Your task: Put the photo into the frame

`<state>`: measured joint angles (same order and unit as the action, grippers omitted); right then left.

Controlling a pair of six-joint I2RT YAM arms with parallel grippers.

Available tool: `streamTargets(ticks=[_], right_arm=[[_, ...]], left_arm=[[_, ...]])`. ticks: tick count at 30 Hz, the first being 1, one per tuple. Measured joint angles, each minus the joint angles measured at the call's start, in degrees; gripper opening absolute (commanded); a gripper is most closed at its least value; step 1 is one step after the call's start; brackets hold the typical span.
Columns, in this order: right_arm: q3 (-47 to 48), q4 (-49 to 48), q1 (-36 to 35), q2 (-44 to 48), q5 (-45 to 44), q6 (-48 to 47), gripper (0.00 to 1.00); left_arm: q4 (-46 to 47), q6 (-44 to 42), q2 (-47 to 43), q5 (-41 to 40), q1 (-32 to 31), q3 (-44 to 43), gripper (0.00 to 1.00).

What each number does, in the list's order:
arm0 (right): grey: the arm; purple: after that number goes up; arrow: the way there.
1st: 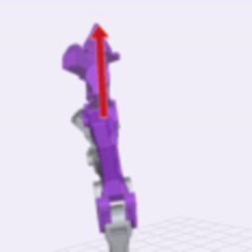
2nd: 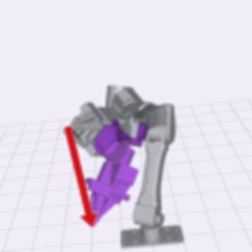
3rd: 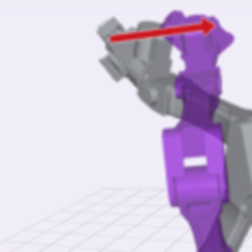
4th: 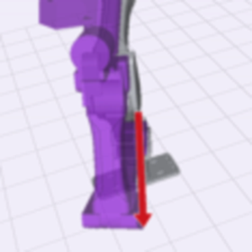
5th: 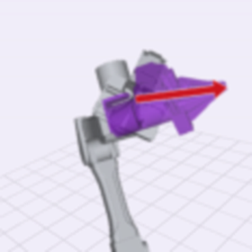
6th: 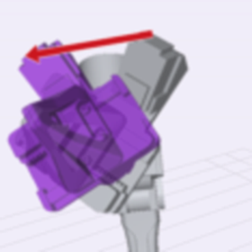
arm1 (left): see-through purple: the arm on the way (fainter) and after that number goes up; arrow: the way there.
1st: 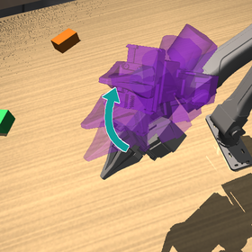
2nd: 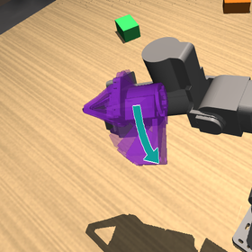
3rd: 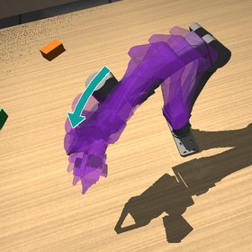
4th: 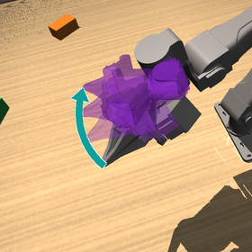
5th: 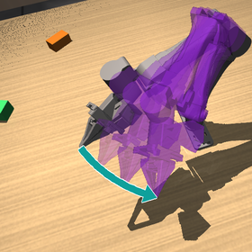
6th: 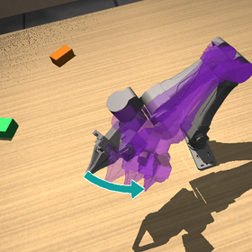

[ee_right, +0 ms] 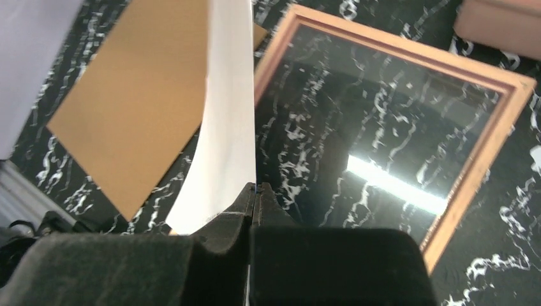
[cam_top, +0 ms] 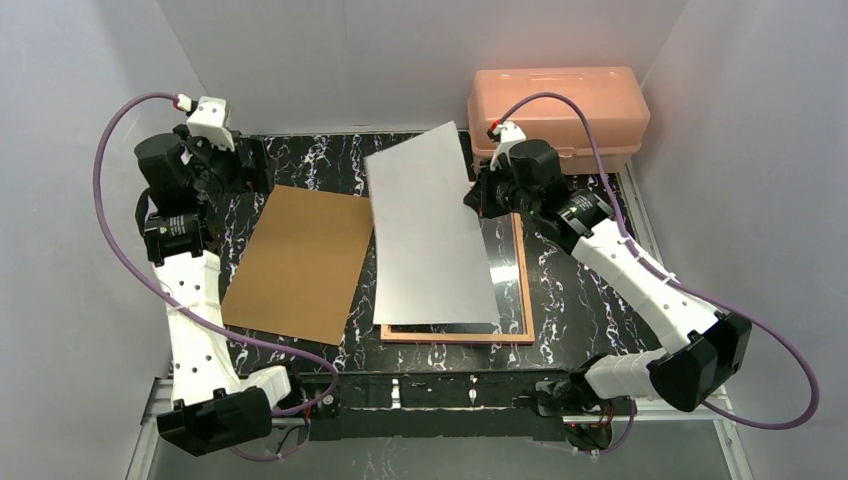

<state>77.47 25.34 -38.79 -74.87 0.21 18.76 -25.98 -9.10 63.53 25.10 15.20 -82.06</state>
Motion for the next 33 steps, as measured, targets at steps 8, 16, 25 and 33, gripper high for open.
streamTargets(ticks=[8, 16, 25, 33], right_arm=[[-3.87, 0.28, 6.36, -2.43, 1.09, -0.17, 0.01], [-3.87, 2.6, 9.38, -5.66, 3.72, -4.55, 0.01], [-1.86, 7.26, 11.85, -9.94, 7.65, -8.35, 0.01], [0.13, 7.54, 12.33, -12.76, 9.44, -9.51, 0.01]], left_arm=[[-3.34, -3.23, -0.39, 1.77, 0.0, 3.89, 0.98], [-5.01, -5.66, -0.85, 3.04, 0.0, 5.77, 0.98], [-5.84, -7.76, -1.46, 4.04, 0.0, 7.58, 0.98], [-5.84, -8.48, -2.27, 4.24, 0.0, 7.78, 0.98]])
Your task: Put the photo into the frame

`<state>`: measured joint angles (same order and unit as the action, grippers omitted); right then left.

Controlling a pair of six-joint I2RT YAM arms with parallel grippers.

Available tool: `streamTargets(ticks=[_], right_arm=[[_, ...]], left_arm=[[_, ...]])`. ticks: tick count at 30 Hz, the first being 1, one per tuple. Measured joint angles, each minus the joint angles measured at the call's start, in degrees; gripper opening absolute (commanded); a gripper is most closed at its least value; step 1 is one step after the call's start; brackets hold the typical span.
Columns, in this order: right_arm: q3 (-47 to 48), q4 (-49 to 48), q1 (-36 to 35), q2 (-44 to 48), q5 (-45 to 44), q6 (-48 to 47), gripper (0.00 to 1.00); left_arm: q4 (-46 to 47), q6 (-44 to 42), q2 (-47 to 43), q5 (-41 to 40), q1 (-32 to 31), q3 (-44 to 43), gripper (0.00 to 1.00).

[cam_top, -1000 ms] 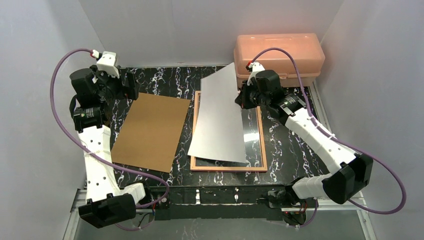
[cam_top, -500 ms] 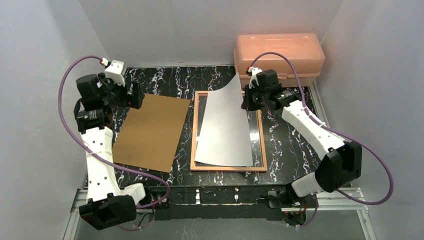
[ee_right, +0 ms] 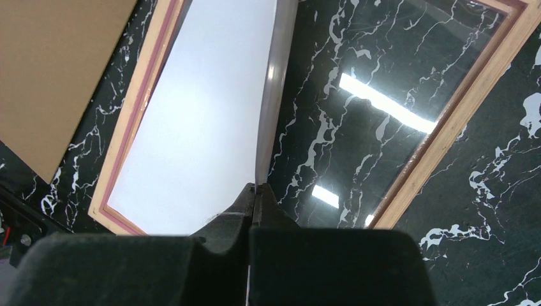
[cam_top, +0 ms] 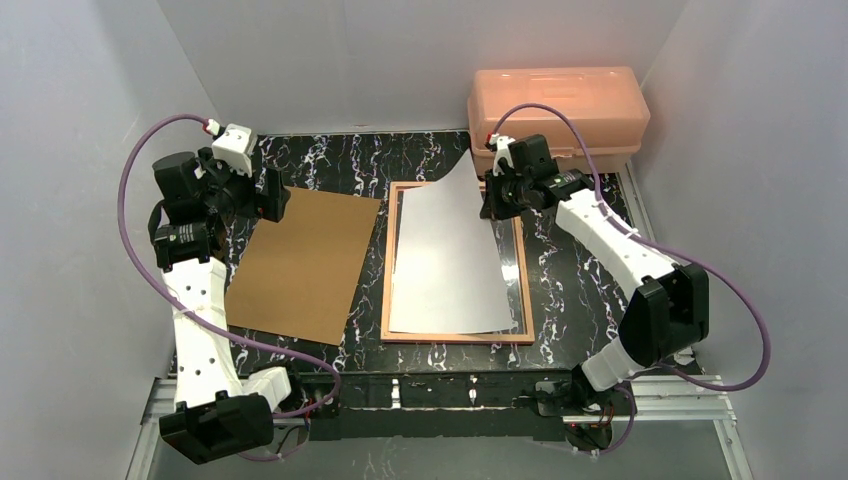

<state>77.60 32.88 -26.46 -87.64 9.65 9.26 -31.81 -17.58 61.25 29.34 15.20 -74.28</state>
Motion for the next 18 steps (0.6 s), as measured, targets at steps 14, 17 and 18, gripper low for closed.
streamTargets(ticks=[14, 17, 18], right_arm=[[0.61, 0.09, 1.01, -3.54, 1.33, -1.9, 0.01], [0.61, 0.04, 1.01, -4.7, 1.44, -2.14, 0.01], [0.61, 0.04, 1.01, -5.05, 1.44, -2.23, 0.01]], left_arm=[[0.0, -0.24, -0.04, 0.04, 0.0, 0.52, 0.99], [-0.02, -0.39, -0.04, 0.04, 0.0, 0.83, 0.99], [-0.02, -0.42, -0.04, 0.04, 0.02, 0.87, 0.99]])
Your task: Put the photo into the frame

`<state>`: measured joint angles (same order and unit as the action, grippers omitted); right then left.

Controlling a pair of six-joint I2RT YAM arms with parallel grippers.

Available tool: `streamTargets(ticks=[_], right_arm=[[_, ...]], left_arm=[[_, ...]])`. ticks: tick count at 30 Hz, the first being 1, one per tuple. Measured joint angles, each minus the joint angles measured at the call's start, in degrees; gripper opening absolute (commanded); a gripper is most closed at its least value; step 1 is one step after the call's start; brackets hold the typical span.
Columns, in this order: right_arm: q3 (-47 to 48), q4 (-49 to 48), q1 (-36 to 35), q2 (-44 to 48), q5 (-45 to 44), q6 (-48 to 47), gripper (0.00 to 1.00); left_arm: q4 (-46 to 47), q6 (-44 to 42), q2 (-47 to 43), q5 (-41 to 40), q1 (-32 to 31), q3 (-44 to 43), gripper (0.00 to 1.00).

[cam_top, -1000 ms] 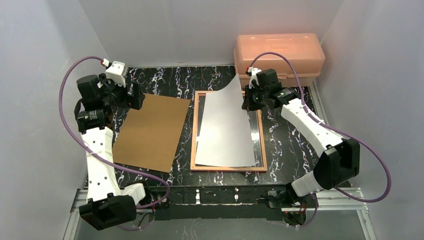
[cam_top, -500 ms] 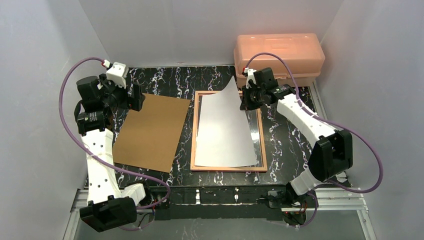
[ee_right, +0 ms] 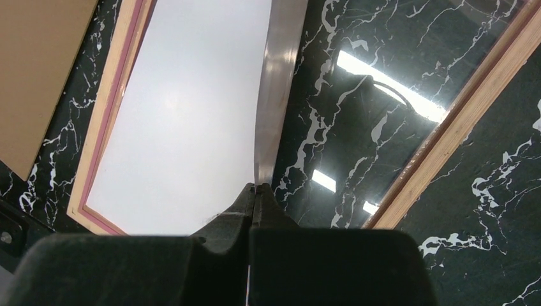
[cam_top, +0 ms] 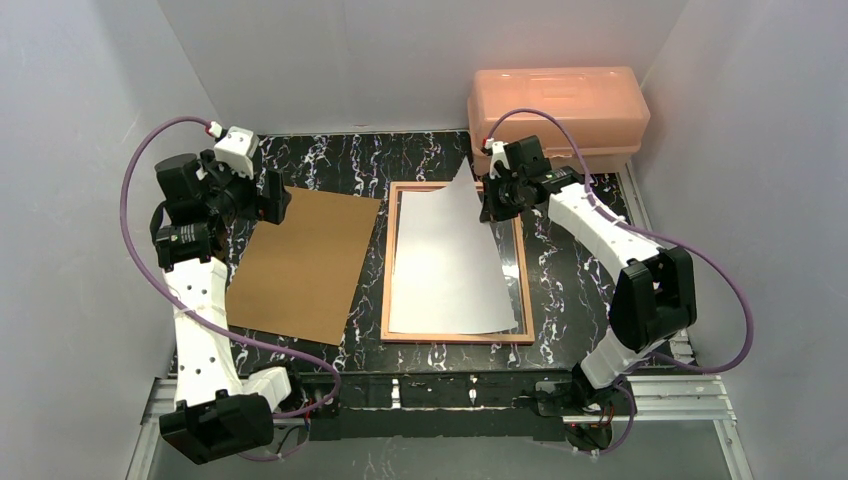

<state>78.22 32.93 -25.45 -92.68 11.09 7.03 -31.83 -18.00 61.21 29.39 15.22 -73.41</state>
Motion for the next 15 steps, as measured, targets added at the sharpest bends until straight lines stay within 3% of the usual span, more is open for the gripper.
streamTargets(ticks=[15], right_arm=[[-0.02, -0.87, 0.0, -0.72, -2.47, -1.44, 0.06]], left_arm=[[-0.02, -0.46, -0.02, -0.02, 0.0, 1.01, 0.99]])
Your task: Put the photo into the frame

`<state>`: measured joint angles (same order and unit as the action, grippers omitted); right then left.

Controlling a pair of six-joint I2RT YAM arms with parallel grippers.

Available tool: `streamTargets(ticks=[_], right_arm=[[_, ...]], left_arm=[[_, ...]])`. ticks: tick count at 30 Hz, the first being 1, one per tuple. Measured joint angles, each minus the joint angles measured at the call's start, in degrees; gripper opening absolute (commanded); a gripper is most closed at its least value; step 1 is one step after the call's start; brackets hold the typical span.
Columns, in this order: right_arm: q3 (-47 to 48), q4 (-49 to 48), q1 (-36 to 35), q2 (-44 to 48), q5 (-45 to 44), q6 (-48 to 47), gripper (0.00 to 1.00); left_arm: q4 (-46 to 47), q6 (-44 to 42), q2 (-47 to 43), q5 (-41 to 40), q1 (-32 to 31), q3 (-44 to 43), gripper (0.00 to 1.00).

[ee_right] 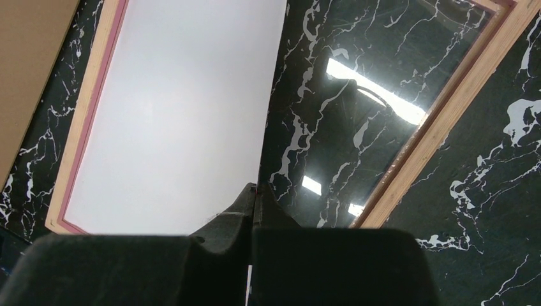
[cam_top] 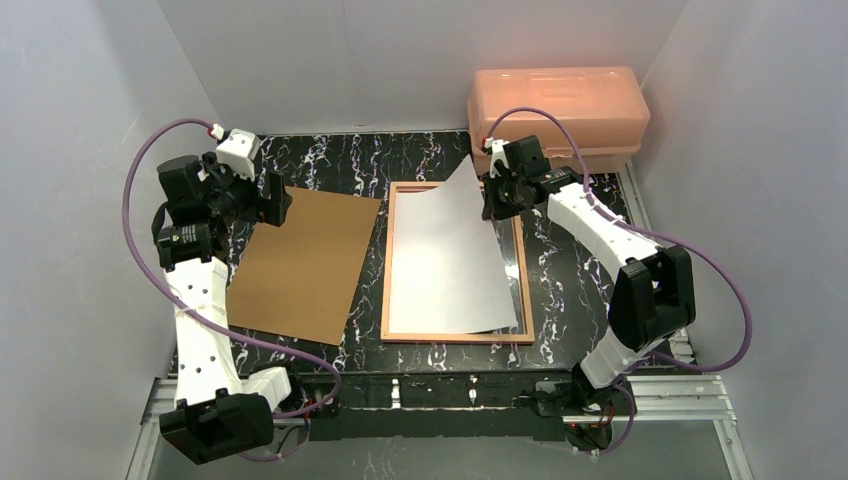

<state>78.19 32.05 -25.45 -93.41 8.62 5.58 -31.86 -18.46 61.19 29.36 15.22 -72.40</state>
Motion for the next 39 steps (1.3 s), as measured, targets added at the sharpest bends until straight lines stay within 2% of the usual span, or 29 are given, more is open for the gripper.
streamTargets(ticks=[7, 10, 17, 19, 24, 33, 39], right_arm=[[0.0, -0.52, 0.0, -1.05, -1.16, 0.24, 0.17], [0.0, -0.46, 0.0, -1.55, -2.51, 0.22, 0.31], [-0.24, -0.5, 0.28, -1.6, -5.62, 0.24, 0.34], [-0.28, -0.48, 0.39, -1.6, -7.02, 0.39, 0.45], [-0.42, -0.46, 0.72, -1.6, -10.05, 0.72, 0.61], [-2.23, -0.04, 0.74, -1.31, -18.95, 1.81, 0.61], [-2.95, -0.55, 0.7, 2.49, -19.69, 3.76, 0.58]], left_arm=[[0.0, -0.04, 0.0, 0.0, 0.0, 0.79, 0.99], [0.0, -0.37, 0.0, 0.0, 0.0, 0.81, 0.99], [0.02, -0.48, 0.0, 0.02, -0.02, 0.83, 0.98], [0.07, -0.5, -0.02, 0.02, -0.02, 0.98, 0.98], [0.04, -0.5, -0.11, 0.02, -0.02, 1.66, 0.98], [0.04, -0.66, -0.17, 0.02, -0.02, 1.66, 0.98], [-1.27, -0.92, -0.09, 0.02, -0.02, 1.62, 0.99]])
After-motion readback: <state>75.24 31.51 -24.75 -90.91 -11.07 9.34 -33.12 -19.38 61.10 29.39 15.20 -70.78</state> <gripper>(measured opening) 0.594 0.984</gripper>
